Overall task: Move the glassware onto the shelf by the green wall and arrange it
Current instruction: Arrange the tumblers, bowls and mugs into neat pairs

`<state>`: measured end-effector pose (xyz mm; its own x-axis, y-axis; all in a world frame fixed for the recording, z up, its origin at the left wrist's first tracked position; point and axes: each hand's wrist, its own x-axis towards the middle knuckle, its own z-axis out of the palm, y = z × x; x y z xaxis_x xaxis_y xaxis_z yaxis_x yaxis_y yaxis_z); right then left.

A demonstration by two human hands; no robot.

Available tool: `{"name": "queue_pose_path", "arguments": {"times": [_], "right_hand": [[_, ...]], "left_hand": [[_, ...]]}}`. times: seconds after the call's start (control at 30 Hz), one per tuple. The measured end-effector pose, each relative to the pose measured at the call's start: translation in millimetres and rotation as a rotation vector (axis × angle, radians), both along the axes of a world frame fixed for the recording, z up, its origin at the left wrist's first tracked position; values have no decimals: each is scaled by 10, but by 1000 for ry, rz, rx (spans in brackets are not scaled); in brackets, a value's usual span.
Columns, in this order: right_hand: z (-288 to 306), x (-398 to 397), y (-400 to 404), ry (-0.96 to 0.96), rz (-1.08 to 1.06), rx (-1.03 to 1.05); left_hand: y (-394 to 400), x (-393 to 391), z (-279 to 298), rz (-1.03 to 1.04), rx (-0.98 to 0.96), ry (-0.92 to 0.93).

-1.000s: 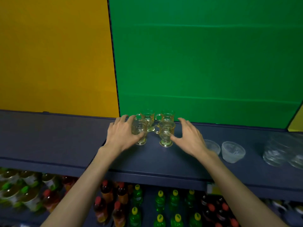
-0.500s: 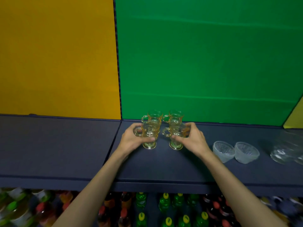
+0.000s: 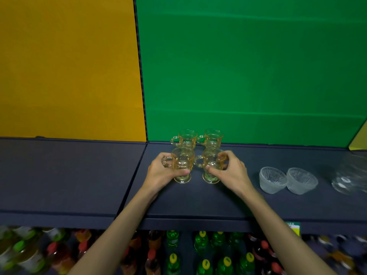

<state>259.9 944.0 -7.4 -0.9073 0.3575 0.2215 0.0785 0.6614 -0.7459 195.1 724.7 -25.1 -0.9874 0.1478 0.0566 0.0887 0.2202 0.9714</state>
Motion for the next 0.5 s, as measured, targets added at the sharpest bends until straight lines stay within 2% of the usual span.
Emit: {"name": "queue_pose_path", "arguments": {"times": [0.5], "right_hand": [[-113, 354, -79, 84, 26, -7]], "left_hand": [[-93, 316, -134, -5, 64, 3]]}}
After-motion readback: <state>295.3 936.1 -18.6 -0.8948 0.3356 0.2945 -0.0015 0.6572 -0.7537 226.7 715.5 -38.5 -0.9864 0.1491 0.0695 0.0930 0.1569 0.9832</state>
